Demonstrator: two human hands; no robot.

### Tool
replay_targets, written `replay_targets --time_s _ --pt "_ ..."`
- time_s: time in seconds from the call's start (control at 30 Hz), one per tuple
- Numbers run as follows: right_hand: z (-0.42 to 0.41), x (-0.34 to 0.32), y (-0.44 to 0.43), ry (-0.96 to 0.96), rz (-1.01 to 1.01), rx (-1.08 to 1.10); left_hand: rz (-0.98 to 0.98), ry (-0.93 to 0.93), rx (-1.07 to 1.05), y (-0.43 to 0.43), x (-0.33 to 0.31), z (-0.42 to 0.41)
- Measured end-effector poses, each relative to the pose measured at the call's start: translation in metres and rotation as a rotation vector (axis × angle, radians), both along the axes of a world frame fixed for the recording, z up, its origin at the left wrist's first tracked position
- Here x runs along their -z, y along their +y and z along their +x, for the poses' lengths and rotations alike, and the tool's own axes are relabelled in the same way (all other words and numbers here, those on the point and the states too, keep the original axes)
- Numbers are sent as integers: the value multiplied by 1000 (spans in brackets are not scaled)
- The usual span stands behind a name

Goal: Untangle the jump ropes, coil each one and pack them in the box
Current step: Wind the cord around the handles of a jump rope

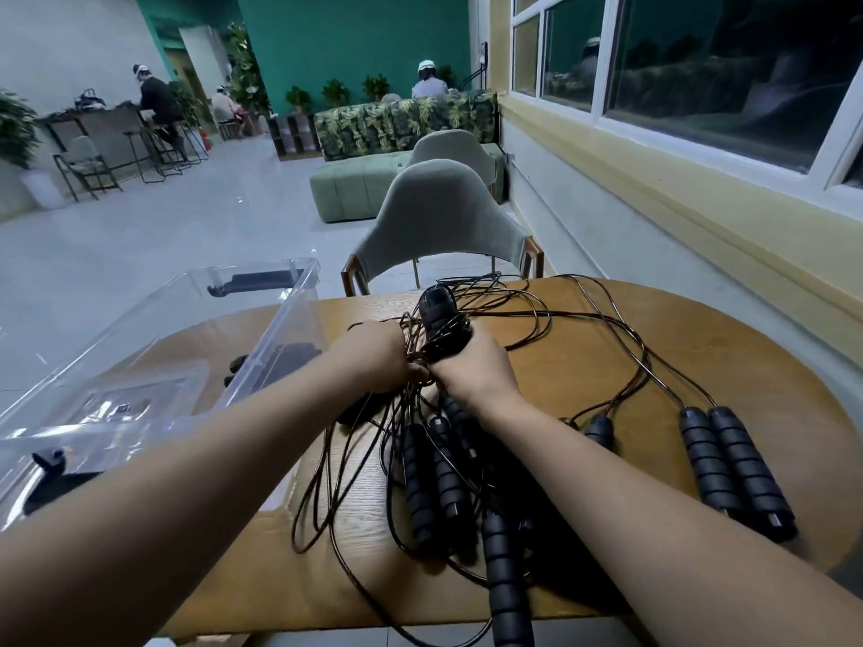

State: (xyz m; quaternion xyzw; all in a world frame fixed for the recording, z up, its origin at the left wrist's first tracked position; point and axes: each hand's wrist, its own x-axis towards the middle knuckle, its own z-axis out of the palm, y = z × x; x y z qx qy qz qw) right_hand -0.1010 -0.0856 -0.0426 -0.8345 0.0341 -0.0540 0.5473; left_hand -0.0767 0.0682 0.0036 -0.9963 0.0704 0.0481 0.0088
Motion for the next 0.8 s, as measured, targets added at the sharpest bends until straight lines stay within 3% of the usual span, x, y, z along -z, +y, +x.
replay_targets --time_s 0.33,0.6,0.8 --pt "1 0 -5 -9 -32 -26 -638 283 -338 16 21 23" --pt "-2 1 -13 -7 -52 -82 -650 593 -340 19 14 21" --pt "1 1 -13 14 -82 -83 -791 592 -301 25 22 29"
